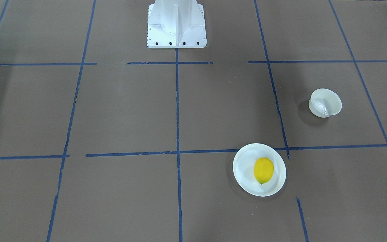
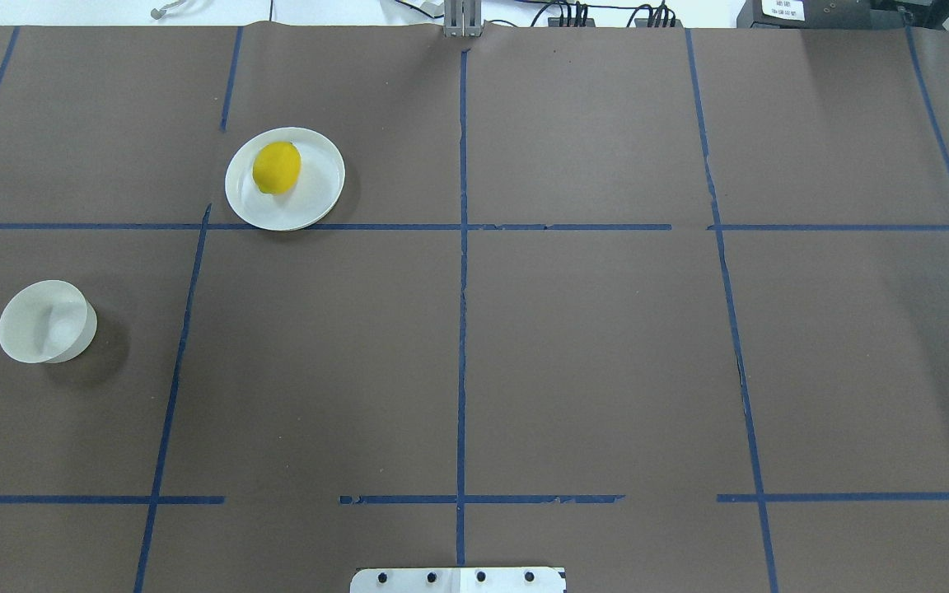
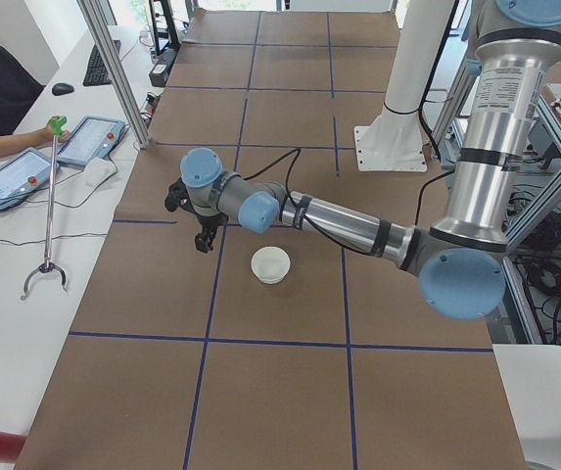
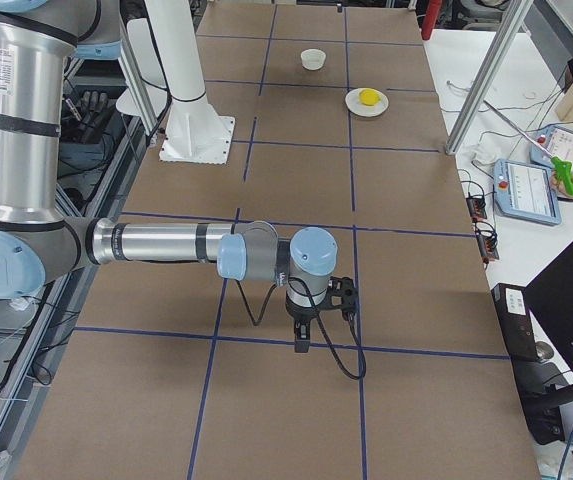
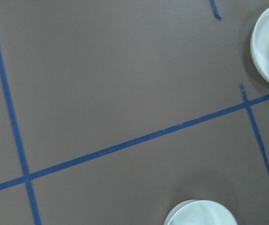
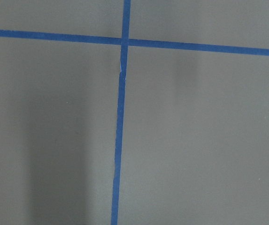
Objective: Move lemon from plate to bowl
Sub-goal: 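Move the left gripper over the yellow lemon on the white plate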
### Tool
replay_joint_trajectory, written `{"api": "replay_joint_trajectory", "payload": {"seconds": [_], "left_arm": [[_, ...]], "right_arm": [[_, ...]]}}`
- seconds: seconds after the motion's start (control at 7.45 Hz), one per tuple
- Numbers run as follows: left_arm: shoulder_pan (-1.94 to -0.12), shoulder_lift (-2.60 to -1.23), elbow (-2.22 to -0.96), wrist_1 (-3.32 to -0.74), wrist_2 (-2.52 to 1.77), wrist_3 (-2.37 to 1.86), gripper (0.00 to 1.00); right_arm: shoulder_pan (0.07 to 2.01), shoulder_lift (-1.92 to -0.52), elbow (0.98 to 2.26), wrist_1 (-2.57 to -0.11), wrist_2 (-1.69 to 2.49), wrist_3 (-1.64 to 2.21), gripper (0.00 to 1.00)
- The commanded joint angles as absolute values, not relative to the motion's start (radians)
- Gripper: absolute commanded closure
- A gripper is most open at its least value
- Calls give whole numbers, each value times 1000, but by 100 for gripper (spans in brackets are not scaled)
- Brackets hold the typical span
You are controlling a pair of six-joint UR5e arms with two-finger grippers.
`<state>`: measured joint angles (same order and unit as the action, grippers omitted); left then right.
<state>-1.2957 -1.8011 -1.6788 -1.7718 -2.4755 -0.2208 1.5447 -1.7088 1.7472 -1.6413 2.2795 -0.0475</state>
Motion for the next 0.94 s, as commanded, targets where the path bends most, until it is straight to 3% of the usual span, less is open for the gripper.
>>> {"api": "replay_joint_trajectory", "payload": {"seconds": [0.0, 0.4, 0.8], "left_arm": [[-1240, -1946, -1601, -1763, -2477, -407, 0], [-1108, -2084, -1508, -1770, -2363, -616, 0], [-1026, -2241, -1307, -1779, -2274, -715, 0]], "right_arm": [[1545, -1709, 1747, -1641, 2279, -48, 0], [1545, -1709, 1747, -1641, 2279, -48, 0], [1545, -1709, 1747, -1641, 2279, -48, 0]]}}
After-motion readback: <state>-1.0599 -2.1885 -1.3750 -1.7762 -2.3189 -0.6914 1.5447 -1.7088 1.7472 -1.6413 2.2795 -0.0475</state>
